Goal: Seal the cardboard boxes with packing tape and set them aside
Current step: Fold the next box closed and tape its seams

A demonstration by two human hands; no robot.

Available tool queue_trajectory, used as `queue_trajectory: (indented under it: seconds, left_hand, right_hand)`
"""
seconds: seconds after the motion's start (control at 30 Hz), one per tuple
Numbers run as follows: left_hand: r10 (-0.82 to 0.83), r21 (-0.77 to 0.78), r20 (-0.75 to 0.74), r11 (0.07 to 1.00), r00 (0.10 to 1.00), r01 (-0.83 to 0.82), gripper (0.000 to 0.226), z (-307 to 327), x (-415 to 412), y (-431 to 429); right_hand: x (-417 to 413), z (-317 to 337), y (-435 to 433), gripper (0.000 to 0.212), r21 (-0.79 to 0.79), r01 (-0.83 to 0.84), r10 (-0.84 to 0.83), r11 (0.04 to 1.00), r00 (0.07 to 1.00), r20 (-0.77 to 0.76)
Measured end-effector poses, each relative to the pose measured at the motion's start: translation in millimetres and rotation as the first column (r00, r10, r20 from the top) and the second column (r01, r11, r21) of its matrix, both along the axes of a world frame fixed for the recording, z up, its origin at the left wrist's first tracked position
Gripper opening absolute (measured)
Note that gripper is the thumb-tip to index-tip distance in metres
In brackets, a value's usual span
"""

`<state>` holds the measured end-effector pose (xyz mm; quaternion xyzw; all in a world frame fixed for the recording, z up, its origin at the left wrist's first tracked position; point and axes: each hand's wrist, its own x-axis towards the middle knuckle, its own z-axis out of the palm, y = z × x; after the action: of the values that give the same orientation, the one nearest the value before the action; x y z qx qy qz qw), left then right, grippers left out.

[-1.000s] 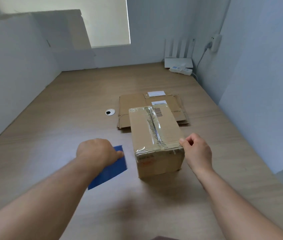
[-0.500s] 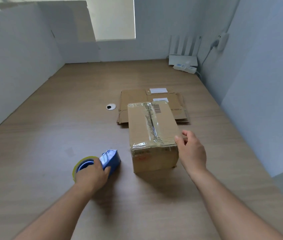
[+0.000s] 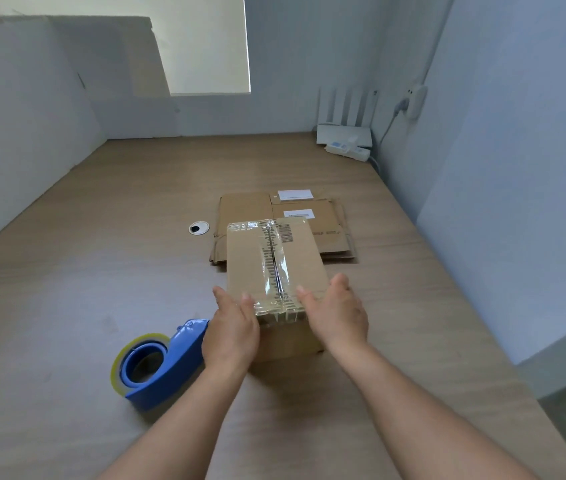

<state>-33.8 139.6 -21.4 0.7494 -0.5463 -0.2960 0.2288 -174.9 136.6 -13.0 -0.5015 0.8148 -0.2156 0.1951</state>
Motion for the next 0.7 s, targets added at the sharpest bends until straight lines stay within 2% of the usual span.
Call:
queue_trajectory:
  seconds: [0.07, 0.1, 0.2, 0.27, 0.3, 0.33, 0.37, 0.43, 0.5, 0.6, 0.7]
  left_hand:
    - [0.02, -0.014, -0.073, 1.0, 0.997, -0.021, 0.051, 0, 4, -4]
    - [0.028, -0.03, -0.117, 0.999, 0.993, -0.032, 0.048, 0, 7, -6]
    - [-0.017, -0.042, -0.169, 0.999, 0.985, 0.01, 0.052, 7, 16, -8]
    - [-0.152, -0.026, -0.057, 0.988, 0.987, 0.151, 0.061, 14, 21, -6]
    - [-0.236, 0.009, 0.05, 0.972, 0.97, 0.236, 0.068, 19, 21, -6]
    - [-0.316, 0.066, 0.193, 0.949, 0.929, 0.309, 0.075, 21, 22, -7]
    - [-0.371, 0.114, 0.348, 0.928, 0.861, 0.354, 0.081, 21, 22, -8]
    - [-0.403, 0.15, 0.564, 0.908, 0.72, 0.391, 0.088, 16, 21, -12]
    - [-0.41, 0.146, 0.644, 0.894, 0.646, 0.423, 0.087, 11, 24, -16]
    - [-0.473, 0.149, 0.617, 0.855, 0.629, 0.497, 0.08, 5, 34, -21]
    - [-0.567, 0.159, 0.464, 0.809, 0.68, 0.566, 0.072, 7, 48, -23]
  right_hand:
    - [-17, -2, -1, 0.035, -0.037, -0.041, 0.045, 0.998, 0.994, 0.097]
    - [-24, -2, -1, 0.031, -0.048, -0.067, 0.072, 0.997, 0.991, 0.11]
    - [-39, 6, -5, 0.035, -0.036, -0.187, 0.19, 0.982, 0.978, 0.082]
    - [-39, 18, -7, 0.074, 0.052, -0.306, 0.305, 0.951, 0.952, 0.018]
    - [-37, 23, -8, 0.095, 0.133, -0.383, 0.396, 0.914, 0.914, -0.088]
    - [-34, 26, -9, 0.107, 0.219, -0.442, 0.486, 0.87, 0.844, -0.226]
    - [-31, 26, -10, 0.11, 0.275, -0.481, 0.553, 0.832, 0.756, -0.35]
    - [-28, 23, -13, 0.099, 0.303, -0.526, 0.605, 0.794, 0.636, -0.48]
    - [-38, 15, -16, 0.085, 0.28, -0.575, 0.628, 0.769, 0.598, -0.497]
    - [-62, 5, -12, 0.073, 0.278, -0.684, 0.73, 0.675, 0.563, -0.387]
    - [-74, 2, -6, 0.069, 0.217, -0.744, 0.771, 0.632, 0.575, -0.275]
